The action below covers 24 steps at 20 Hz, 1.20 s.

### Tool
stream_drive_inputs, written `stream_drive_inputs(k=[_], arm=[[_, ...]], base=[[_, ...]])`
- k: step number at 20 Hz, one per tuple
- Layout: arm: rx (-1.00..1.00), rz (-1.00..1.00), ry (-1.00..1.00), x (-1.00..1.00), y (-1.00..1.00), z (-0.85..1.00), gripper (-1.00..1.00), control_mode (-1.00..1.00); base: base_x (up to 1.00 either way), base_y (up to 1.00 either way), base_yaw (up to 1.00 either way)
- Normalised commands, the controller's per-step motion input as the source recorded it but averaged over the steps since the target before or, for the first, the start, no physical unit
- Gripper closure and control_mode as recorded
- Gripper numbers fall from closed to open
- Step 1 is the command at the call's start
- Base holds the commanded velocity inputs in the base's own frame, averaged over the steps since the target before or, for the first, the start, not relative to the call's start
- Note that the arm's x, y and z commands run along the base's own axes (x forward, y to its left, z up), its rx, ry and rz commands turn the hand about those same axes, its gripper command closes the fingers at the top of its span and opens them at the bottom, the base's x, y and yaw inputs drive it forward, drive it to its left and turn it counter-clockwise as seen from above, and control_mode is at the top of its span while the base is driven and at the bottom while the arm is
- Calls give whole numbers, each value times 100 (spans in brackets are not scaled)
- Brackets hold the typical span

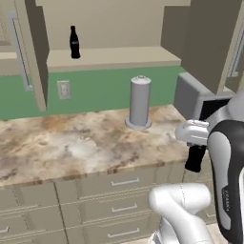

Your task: Sort all alcoholic drinks to one cabinet, and non-alcoholic drinks to the other.

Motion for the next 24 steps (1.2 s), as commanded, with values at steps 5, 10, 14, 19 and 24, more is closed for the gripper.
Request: stream_drive_inputs(k=[5,10,14,19,24], arm=[[0,0,0,0,0,0,100,100],[0,0,0,0,0,0,100,100],[0,0,0,0,0,0,100,100],[0,0,0,0,0,0,100,100],[-1,0,-11,9,32,48,100,-100]], base=[[68,22,0],[75,33,0],[96,39,0],[78,43,-1],[0,0,0]])
